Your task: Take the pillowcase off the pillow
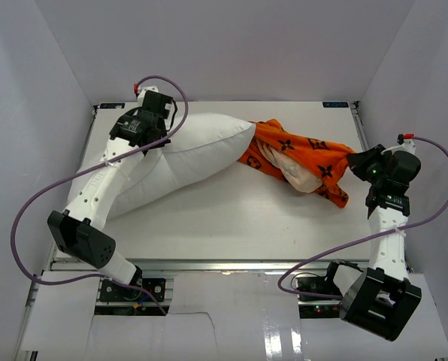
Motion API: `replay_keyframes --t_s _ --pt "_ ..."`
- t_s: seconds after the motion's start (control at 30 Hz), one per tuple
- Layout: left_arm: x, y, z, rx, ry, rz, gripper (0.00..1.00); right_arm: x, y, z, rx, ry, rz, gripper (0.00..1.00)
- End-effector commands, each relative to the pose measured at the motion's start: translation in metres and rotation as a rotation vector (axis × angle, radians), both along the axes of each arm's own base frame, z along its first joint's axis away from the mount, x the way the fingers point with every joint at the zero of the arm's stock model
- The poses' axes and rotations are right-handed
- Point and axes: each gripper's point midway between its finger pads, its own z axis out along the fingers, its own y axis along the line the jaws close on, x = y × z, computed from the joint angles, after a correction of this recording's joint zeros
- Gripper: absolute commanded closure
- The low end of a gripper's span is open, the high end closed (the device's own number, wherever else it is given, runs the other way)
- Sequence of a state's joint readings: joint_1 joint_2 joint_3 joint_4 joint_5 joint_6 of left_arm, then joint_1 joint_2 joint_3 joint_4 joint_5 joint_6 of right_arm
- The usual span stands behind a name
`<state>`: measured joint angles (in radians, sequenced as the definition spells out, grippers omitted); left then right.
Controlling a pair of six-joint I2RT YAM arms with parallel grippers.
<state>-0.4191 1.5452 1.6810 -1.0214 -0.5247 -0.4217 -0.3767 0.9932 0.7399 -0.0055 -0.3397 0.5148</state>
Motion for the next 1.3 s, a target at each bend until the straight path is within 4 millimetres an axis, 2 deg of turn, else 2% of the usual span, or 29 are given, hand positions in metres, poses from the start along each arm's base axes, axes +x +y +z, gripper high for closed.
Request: replay_keyframes --t_s 0.0,0.1,0.17,0.33,0.43,0.53,0.67,0.7,0.77,0.8,0.87,0.9,0.93,1.0,1.03,1.07,1.2,1.27 --pt "0.001 0.033 0.096 -0.071 -0.295 0.128 1.00 0.005 -0.005 0.021 -0.059 -0.077 0.000 0.92" --pt "-0.005 0.042 0.112 -0.058 -0.325 0.147 1.00 0.006 -0.007 0.018 -0.061 -0.070 -0.013 0.92" --pt "-0.006 0.049 0.115 -0.039 -0.332 0.173 1.00 0.005 -0.012 0.017 -0.063 -0.062 -0.041 0.92" --pt "-0.001 0.064 0.109 -0.014 -0.293 0.197 1.00 -0.001 -0.026 0.018 -0.087 -0.052 -0.132 0.92" --pt "0.001 0.059 0.111 -0.052 -0.282 0.169 1.00 -0.002 -0.034 0.018 -0.098 -0.040 -0.171 0.92" --pt "0.006 0.061 0.114 -0.046 -0.287 0.175 1.00 0.000 -0.033 0.021 -0.099 -0.045 -0.162 0.92" --pt "0.023 0.048 0.088 -0.067 -0.231 0.143 1.00 -0.006 -0.026 0.024 -0.094 -0.064 -0.138 0.92" --pt "0.029 0.043 0.068 -0.073 -0.200 0.136 1.00 -0.007 -0.021 0.023 -0.089 -0.067 -0.111 0.92" --pt "0.033 0.034 0.046 -0.096 -0.166 0.107 1.00 -0.011 -0.011 0.016 -0.064 -0.064 -0.068 0.92" --pt "0.035 0.030 0.026 -0.104 -0.145 0.098 1.00 -0.013 0.000 0.007 -0.024 -0.064 -0.023 0.92" --pt "0.035 0.022 0.005 -0.141 -0.119 0.072 1.00 -0.017 0.014 -0.003 0.039 -0.075 0.027 0.92" --pt "0.040 0.016 0.001 -0.166 -0.141 0.054 1.00 -0.019 0.029 -0.009 0.084 -0.089 0.101 0.92" --pt "0.035 0.013 -0.020 -0.178 -0.108 0.045 1.00 -0.020 0.035 -0.028 0.148 -0.081 0.110 0.92" --pt "0.040 -0.001 -0.029 -0.233 -0.125 -0.012 1.00 -0.024 0.043 -0.047 0.200 -0.059 0.140 0.92" --pt "0.037 -0.002 -0.045 -0.231 -0.102 -0.023 1.00 -0.023 0.044 -0.049 0.207 -0.076 0.146 0.92" --pt "0.042 -0.007 -0.047 -0.244 -0.121 -0.039 1.00 -0.028 0.048 -0.066 0.229 -0.043 0.150 0.92" --pt "0.053 -0.017 -0.062 -0.261 -0.085 -0.063 1.00 -0.034 0.055 -0.078 0.247 -0.019 0.170 0.92" --pt "0.065 -0.025 -0.065 -0.287 -0.089 -0.073 1.00 -0.035 0.060 -0.076 0.244 -0.038 0.177 0.92"
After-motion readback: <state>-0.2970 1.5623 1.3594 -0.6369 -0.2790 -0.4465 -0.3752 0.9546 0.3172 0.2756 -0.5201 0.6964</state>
